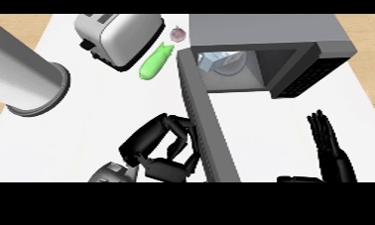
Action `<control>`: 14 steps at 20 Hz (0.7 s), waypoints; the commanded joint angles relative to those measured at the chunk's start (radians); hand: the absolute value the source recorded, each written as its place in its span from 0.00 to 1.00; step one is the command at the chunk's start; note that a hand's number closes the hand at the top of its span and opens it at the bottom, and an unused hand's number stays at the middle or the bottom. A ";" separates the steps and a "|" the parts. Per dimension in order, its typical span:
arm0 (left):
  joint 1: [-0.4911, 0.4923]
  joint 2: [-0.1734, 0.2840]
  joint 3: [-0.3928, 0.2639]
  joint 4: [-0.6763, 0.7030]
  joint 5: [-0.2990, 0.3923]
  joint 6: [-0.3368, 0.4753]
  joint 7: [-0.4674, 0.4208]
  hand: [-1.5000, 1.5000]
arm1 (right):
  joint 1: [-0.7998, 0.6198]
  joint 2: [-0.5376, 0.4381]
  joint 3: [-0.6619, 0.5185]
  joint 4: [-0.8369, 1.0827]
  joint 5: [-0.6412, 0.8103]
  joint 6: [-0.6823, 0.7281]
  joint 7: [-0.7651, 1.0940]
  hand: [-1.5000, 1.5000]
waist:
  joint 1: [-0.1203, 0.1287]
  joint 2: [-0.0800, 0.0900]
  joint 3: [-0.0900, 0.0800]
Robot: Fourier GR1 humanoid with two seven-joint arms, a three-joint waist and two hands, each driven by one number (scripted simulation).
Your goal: Pick up the milk, place it into the microwave and close the microwave
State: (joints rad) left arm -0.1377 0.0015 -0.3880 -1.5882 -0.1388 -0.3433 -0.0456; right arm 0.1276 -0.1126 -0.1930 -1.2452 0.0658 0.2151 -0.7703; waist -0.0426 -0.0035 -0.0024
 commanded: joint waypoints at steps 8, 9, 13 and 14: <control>-0.180 -0.001 -0.310 0.482 0.050 0.480 -0.332 1.00 | 0.187 -0.020 0.039 -0.426 -0.131 0.139 0.139 0.00 | -0.010 0.007 -0.001; -0.226 -0.001 -0.294 0.534 0.107 0.494 -0.365 1.00 | 0.248 -0.034 0.028 -0.443 -0.156 0.179 0.087 0.00 | -0.018 0.009 -0.001; -0.304 -0.001 -0.436 0.622 0.232 0.637 -0.398 1.00 | 0.244 -0.026 0.072 -0.546 -0.169 0.186 0.174 0.00 | -0.041 0.014 -0.002; -0.344 -0.001 -0.424 0.668 0.280 0.600 -0.400 1.00 | 0.258 -0.049 0.049 -0.577 -0.206 0.209 0.190 0.00 | -0.045 0.016 -0.002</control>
State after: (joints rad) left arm -0.4008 0.0048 -0.7287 -1.0357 0.0286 0.1837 -0.4129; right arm 0.3526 -0.1490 -0.1472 -1.7200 -0.0922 0.3914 -0.6346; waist -0.0728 0.0067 -0.0038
